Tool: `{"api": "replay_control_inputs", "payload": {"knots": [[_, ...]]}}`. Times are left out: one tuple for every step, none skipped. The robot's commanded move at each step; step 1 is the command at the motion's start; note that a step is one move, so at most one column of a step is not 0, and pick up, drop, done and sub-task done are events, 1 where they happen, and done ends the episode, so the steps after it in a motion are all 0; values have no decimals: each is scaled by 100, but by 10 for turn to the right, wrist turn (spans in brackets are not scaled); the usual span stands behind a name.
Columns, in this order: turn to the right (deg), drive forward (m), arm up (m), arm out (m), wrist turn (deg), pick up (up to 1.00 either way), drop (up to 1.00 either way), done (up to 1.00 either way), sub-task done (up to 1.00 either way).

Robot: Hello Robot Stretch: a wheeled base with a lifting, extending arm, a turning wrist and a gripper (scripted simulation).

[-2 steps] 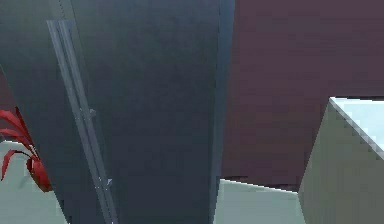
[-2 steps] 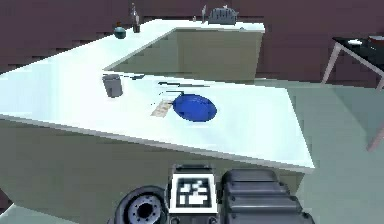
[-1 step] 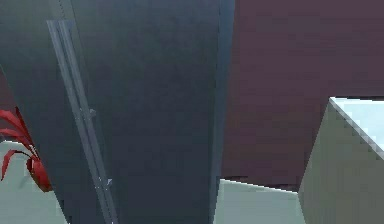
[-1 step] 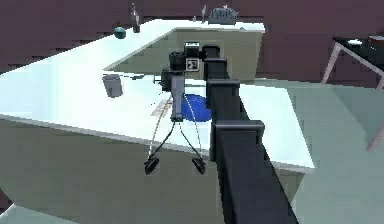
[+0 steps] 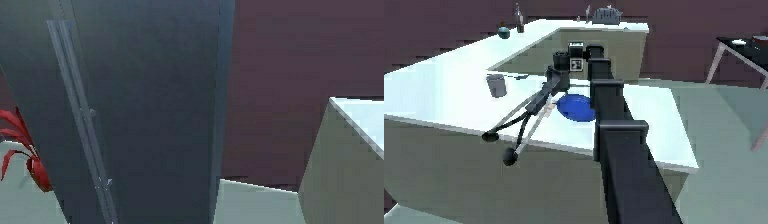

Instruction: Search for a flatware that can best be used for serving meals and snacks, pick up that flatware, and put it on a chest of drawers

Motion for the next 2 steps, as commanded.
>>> {"api": "replay_control_inputs", "payload": {"knots": [[0, 0, 0, 0, 450, 0, 0, 0, 0], [0, 0, 0, 0, 450, 0, 0, 0, 0]]}}
